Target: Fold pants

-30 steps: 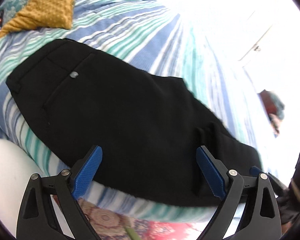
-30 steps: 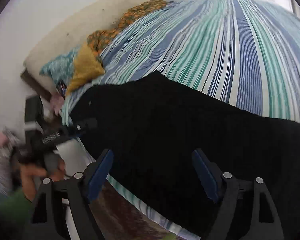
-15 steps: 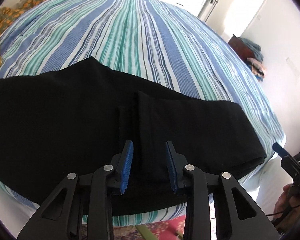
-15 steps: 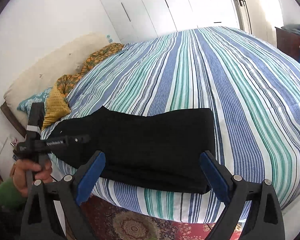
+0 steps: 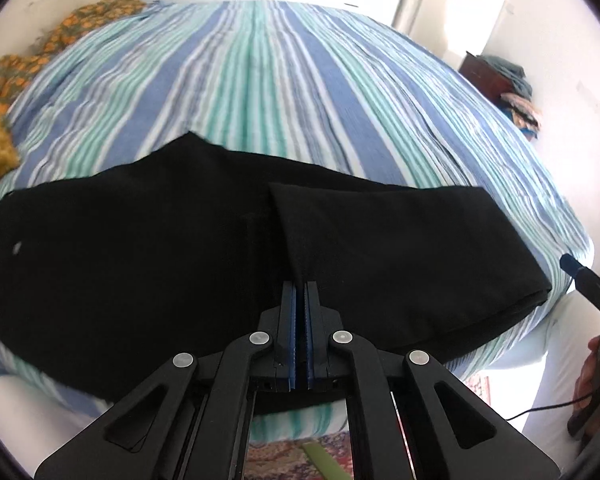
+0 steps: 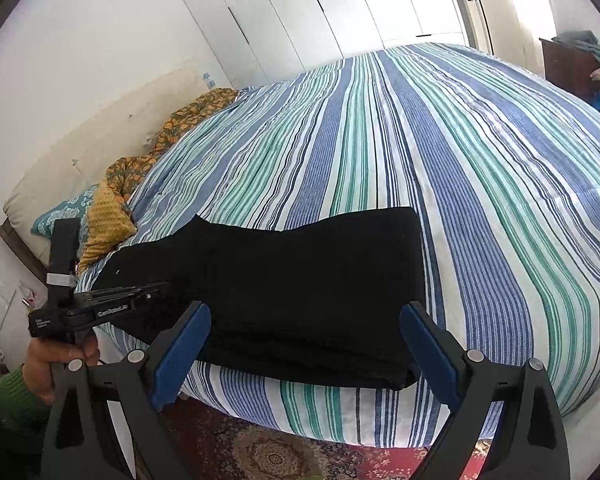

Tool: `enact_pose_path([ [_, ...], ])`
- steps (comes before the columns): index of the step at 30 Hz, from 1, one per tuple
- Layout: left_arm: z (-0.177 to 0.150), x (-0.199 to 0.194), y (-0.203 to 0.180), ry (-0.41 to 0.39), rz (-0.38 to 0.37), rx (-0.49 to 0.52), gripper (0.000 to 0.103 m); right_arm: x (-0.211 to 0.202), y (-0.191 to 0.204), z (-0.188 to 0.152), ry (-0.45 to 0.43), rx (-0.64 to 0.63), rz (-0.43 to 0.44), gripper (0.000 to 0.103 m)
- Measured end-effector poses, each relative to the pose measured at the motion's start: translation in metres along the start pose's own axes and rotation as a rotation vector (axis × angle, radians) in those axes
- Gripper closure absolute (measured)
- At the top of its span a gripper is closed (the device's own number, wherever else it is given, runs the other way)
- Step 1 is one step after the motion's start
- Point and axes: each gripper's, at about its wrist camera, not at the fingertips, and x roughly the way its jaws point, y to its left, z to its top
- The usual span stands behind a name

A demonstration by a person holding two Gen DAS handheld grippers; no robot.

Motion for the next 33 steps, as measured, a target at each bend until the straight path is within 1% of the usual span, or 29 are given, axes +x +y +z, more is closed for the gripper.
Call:
enact_pose_path([
  [2, -0.007, 0.006, 0.012, 0.026, 0.011, -0.032, 0.101, -0.003, -0.003, 0.001, -0.017, 0.009, -0.01, 0.008],
  [4, -0.016, 0.018, 0.021, 0.057, 0.016, -0.059, 0.101, 0.002, -0.006, 0.002, -0.002, 0.025, -0.016, 0.008],
  [7, -0.016, 0.019, 0.019, 0.045, 0.018, -0.058, 0.101, 0.011, -0.007, 0.006, 0.033, 0.028, -0.028, 0.008],
  [9, -0.016, 0.02, 0.017, 0.043, 0.02, -0.043, 0.101, 0.009, -0.002, 0.013, 0.01, 0.003, -0.01, 0.008],
  [11, -0.019, 0.023, 0.02, 0.047, 0.012, -0.053, 0.101, 0.01, 0.004, 0.019, -0.002, -0.034, 0.033, 0.007],
  [12, -0.019, 0.024, 0.022, 0.048, 0.007, -0.062, 0.1, 0.016, 0.005, 0.02, 0.017, -0.04, 0.06, 0.003],
  [13, -0.018, 0.027, 0.025, 0.049, 0.001, -0.072, 0.1, 0.027, 0.004, 0.019, 0.057, -0.035, 0.084, 0.001],
  [15, -0.017, 0.027, 0.026, 0.047, -0.006, -0.08, 0.1, 0.06, -0.006, 0.007, 0.182, 0.009, 0.127, 0.001],
  [16, -0.018, 0.027, 0.027, 0.047, -0.009, -0.084, 0.1, 0.077, -0.013, -0.002, 0.26, 0.037, 0.108, 0.001],
  [17, -0.019, 0.027, 0.027, 0.044, -0.008, -0.084, 0.1, 0.086, -0.016, -0.005, 0.296, 0.043, 0.092, 0.001],
  [19, -0.021, 0.026, 0.027, 0.042, -0.009, -0.086, 0.1, 0.079, -0.01, 0.004, 0.267, 0.013, 0.088, 0.001],
  [20, -0.02, 0.027, 0.026, 0.041, -0.012, -0.088, 0.1, 0.076, -0.007, 0.011, 0.269, 0.014, 0.096, 0.001],
  [22, -0.02, 0.028, 0.026, 0.042, -0.017, -0.092, 0.1, 0.072, -0.006, 0.029, 0.261, 0.041, 0.13, 0.001],
  [24, -0.02, 0.029, 0.026, 0.043, -0.02, -0.094, 0.1, 0.072, -0.007, 0.048, 0.228, 0.051, 0.132, 0.001],
  [26, -0.021, 0.028, 0.025, 0.041, -0.02, -0.093, 0.1, 0.076, -0.012, 0.066, 0.205, 0.061, 0.137, 0.001],
  [28, -0.021, 0.028, 0.026, 0.04, -0.02, -0.093, 0.099, 0.089, -0.02, 0.074, 0.197, 0.095, 0.149, 0.001],
  [29, -0.021, 0.029, 0.026, 0.04, -0.02, -0.093, 0.099, 0.098, -0.027, 0.074, 0.201, 0.116, 0.155, 0.001],
  [30, -0.022, 0.029, 0.026, 0.041, -0.025, -0.094, 0.099, 0.112, -0.036, 0.07, 0.234, 0.143, 0.144, 0.001],
  [32, -0.022, 0.03, 0.026, 0.04, -0.026, -0.094, 0.099, 0.142, -0.055, 0.057, 0.35, 0.222, 0.11, 0.001],
  [33, -0.022, 0.029, 0.026, 0.04, -0.024, -0.091, 0.099, 0.146, -0.06, 0.055, 0.361, 0.24, 0.117, 0.001],
])
